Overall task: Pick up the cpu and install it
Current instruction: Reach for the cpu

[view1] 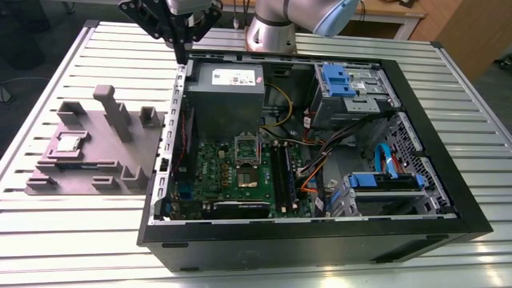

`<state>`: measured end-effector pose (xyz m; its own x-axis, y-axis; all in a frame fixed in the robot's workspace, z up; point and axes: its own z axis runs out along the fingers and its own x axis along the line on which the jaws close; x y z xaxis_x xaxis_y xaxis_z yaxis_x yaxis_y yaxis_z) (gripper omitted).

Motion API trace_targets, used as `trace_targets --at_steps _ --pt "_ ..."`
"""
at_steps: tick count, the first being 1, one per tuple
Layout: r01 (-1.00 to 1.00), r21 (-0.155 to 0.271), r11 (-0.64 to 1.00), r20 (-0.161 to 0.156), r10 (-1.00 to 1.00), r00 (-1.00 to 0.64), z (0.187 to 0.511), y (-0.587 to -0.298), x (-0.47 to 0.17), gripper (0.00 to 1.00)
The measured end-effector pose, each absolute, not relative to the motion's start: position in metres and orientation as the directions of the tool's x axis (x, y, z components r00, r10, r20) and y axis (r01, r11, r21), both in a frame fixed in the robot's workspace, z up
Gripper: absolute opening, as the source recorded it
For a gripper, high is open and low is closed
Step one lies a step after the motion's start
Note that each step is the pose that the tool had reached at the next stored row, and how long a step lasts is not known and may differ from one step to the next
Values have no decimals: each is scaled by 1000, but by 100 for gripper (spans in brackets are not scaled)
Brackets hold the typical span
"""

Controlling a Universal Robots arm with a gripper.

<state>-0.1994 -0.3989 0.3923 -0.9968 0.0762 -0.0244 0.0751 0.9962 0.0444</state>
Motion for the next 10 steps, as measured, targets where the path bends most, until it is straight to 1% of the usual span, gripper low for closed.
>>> trace_targets --at_steps 10 --pt "75 44 996 -24 76 -997 392 -399 -203 10"
